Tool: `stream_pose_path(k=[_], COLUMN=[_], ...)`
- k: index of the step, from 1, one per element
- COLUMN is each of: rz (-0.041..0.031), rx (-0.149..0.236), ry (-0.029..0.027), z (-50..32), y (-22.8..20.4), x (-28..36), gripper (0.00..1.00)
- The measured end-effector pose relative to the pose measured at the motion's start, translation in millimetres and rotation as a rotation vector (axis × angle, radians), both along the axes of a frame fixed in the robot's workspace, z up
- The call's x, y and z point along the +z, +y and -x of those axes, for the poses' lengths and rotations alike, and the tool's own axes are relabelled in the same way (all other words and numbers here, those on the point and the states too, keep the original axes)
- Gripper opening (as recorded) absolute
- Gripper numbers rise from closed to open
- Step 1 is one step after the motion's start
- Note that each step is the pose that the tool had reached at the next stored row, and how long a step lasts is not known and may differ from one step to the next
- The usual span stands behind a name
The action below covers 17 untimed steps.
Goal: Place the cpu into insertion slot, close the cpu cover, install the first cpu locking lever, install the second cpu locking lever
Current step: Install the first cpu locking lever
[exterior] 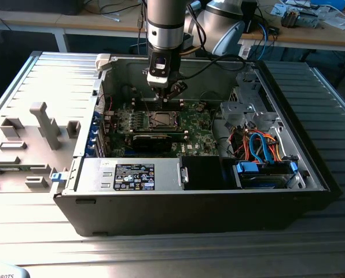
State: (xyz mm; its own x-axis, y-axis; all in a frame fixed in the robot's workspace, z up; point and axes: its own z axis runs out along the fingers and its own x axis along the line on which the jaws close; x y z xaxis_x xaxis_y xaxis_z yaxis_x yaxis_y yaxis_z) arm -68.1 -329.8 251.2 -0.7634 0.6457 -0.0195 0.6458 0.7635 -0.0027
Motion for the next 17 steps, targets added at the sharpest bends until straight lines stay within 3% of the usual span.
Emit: stream_pose_path(k=[17], rz=[0.0000], rx=[0.031], ry=[0.0000], z=[0.0], y=[0.0], x=[0.0], gripper=[0.11])
